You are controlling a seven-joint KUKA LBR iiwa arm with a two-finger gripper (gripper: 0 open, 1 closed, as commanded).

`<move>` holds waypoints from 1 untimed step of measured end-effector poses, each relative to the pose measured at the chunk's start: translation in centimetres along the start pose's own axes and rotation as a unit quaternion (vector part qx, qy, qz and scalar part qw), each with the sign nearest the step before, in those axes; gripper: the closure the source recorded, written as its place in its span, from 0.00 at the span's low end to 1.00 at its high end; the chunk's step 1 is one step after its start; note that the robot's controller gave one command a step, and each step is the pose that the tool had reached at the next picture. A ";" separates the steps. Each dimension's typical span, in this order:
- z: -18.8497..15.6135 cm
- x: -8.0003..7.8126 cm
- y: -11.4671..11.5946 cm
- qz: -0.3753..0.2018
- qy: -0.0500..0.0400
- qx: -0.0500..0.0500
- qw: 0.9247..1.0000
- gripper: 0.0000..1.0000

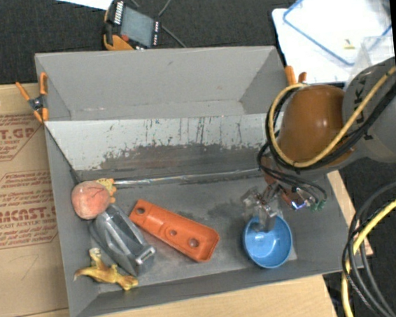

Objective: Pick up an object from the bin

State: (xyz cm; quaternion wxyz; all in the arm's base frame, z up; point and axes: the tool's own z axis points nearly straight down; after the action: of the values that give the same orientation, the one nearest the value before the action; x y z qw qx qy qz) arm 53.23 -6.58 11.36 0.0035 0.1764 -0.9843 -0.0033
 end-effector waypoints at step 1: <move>-2.2 -4.5 1.8 -0.073 -0.015 0.007 0.997 1.00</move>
Offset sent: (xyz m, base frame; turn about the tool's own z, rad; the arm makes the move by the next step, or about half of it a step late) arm -0.0162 -0.0018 0.0877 -0.0287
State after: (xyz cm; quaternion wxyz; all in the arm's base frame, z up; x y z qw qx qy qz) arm 56.82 -3.33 13.50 -0.0133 0.2475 -0.9688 0.0010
